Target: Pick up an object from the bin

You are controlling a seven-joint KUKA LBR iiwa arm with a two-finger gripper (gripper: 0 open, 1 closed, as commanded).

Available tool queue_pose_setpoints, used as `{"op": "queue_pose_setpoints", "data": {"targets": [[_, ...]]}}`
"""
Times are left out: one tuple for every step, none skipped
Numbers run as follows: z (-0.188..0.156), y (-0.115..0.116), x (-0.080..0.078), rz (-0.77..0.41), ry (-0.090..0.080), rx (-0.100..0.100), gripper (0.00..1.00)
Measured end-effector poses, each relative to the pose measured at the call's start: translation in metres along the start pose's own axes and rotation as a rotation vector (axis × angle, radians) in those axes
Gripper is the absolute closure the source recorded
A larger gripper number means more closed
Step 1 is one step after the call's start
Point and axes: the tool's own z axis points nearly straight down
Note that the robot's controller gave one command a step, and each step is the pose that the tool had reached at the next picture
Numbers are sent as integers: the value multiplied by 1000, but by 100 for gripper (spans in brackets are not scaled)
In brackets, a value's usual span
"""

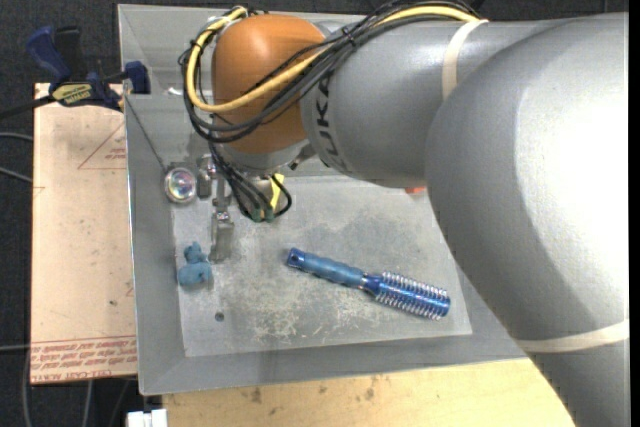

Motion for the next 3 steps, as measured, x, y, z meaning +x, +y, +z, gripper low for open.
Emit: {"op": "queue_pose_setpoints", "data": {"targets": [[79,18,39,-396,7,1,0],[76,18,37,-394,1,0,100],[-67,14,11,-226,-11,-2,100]]}}
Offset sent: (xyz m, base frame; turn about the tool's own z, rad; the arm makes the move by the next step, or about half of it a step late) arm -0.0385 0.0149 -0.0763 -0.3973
